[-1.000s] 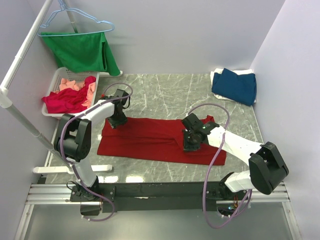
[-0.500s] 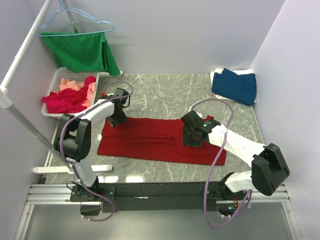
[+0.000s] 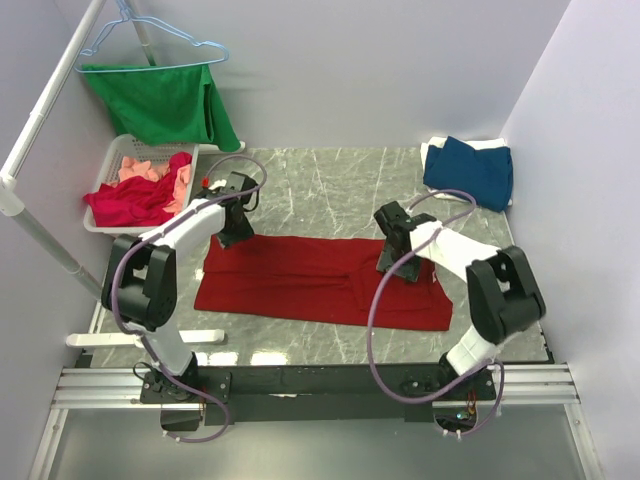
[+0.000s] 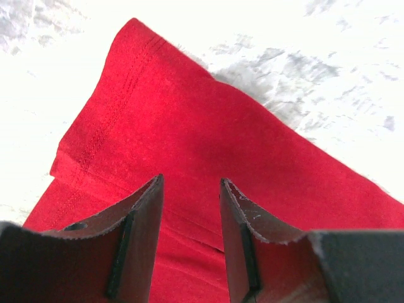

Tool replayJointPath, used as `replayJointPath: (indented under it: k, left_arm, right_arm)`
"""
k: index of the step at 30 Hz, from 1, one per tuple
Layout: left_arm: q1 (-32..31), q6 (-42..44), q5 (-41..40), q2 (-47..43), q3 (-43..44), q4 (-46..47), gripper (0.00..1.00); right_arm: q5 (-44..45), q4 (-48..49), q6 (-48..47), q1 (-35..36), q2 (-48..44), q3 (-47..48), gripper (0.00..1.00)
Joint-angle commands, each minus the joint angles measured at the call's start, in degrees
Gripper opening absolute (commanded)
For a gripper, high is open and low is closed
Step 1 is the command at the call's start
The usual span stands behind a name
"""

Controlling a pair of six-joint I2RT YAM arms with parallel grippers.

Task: Fold and stack the t-shirts
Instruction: Fold the tshirt

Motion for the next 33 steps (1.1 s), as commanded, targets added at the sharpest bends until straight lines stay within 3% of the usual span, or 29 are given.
replayJointPath:
  k: [1, 13, 19, 26, 30, 33]
  left_arm:
    - [-0.3, 1.8, -0.7, -3.8, -0.5, 1.8, 0.46]
    - [-0.3, 4.7, 0.2, -8.8, -3.1, 2.0, 0.47]
    - [-0.4, 6.2, 2.7, -11.7, -3.9, 1.8, 0.47]
    - [-0.9, 9.0, 6.7, -13.7, -4.9, 2.1, 0.46]
    - [-1.7, 11.4, 9.9, -14.4, -5.0, 3.1, 0.47]
    - [-2.7, 13.4, 13.3, -13.9, -4.5, 4.5, 0.47]
  right_arm:
    - [-0.2, -0.5, 2.0, -1.7, 5.7, 4.5, 0.62]
    - [-2.2, -4.9, -1.4, -3.4, 25.6, 25.5, 0.61]
    - [-0.3, -9.7, -3.7, -4.6, 35.3, 41.1, 0.6]
    - [-1.5, -14.0, -6.0, -6.4, 47.5, 66.1, 0.6]
    - [-5.4, -12.4, -7.4, -7.5, 53.5, 76.6, 0.6]
    - [-10.8, -4.4, -7.5, -9.0, 52.0, 74.2, 0.58]
